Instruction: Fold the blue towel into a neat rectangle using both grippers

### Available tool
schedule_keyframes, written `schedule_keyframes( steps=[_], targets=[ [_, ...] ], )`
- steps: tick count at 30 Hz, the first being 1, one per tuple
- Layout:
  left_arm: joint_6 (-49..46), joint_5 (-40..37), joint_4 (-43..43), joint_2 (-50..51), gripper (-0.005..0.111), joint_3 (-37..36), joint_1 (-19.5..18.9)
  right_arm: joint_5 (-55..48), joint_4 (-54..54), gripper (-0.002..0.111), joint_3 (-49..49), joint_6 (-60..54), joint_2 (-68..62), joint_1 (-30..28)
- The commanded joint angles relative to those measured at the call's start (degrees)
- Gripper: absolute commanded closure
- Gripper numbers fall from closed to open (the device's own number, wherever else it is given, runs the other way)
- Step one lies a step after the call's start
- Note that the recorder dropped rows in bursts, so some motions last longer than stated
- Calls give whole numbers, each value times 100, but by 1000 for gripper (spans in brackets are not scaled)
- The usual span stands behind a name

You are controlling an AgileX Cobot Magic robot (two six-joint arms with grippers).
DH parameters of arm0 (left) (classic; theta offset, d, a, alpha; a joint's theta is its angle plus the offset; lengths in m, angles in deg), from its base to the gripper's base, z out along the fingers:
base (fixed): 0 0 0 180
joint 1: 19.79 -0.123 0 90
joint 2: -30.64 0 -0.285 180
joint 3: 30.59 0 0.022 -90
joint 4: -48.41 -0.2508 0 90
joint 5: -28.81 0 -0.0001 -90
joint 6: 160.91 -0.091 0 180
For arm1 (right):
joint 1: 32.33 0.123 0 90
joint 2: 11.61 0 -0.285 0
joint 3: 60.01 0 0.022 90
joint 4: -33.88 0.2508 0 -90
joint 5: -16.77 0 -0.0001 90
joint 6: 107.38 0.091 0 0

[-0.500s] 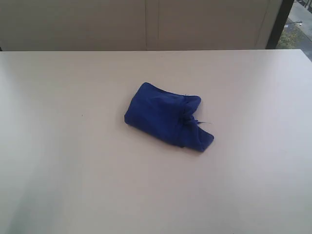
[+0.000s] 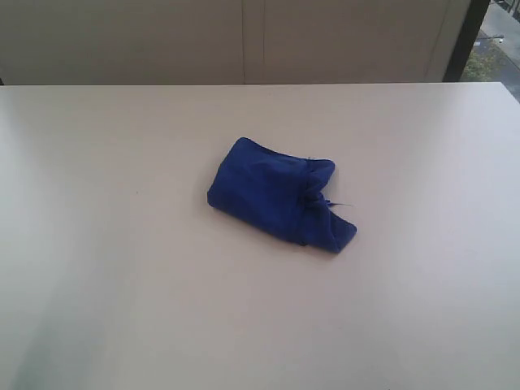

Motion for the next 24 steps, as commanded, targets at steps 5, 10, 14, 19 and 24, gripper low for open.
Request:
schedule_keyframes(
  steps=[5, 10, 14, 19, 24],
  targets=[
    [0, 27, 10, -28, 107, -24, -13, 1221, -8, 108, -30, -47, 31, 12],
    [0, 27, 10, -28, 107, -24, -13, 2267, -8, 108, -30, -47, 31, 12],
    [0, 27, 10, -28, 107, -24, -13, 2839, -8, 108, -30, -47, 31, 12],
    [0, 27, 10, -28, 107, -24, -13, 2806, -8, 108, -30, -47, 31, 12],
    [0, 27, 10, -28, 107, -24, -13, 2831, -8, 108, -30, -47, 31, 12]
  ],
)
